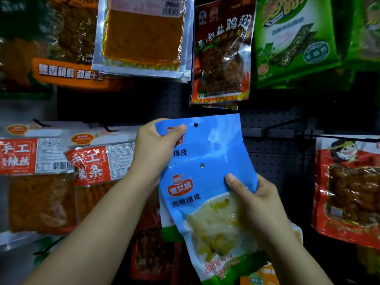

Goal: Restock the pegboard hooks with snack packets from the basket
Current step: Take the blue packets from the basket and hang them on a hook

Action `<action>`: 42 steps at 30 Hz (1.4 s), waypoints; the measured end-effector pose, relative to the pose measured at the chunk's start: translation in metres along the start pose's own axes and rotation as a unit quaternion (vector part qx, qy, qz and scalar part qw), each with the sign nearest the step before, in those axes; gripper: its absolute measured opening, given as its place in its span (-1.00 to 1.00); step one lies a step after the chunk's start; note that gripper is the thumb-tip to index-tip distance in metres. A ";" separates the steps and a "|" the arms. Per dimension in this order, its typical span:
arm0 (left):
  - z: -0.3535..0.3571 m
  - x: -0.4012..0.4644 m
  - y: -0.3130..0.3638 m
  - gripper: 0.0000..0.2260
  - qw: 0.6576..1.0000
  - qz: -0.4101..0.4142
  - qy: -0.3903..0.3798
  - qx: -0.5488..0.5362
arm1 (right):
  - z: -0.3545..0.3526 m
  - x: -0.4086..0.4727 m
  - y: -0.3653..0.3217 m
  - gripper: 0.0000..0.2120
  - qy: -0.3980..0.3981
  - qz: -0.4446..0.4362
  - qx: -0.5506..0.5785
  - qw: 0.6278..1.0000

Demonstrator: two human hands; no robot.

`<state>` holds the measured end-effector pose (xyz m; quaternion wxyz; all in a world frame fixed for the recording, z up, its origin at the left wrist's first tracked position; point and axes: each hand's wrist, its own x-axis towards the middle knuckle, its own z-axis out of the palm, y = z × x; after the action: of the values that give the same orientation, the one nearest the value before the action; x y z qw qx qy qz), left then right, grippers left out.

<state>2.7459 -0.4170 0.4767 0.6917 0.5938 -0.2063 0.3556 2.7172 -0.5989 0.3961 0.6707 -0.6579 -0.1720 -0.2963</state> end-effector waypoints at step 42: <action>0.024 0.035 -0.117 -0.77 0.993 -0.047 0.040 0.096 | 0.013 0.074 0.093 -0.84 0.131 0.016 -0.105 0.986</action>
<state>2.8580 -0.4370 0.4276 0.6551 0.6520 -0.1149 0.3641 2.8338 -0.6025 0.3704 0.6190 -0.6831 -0.0397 -0.3856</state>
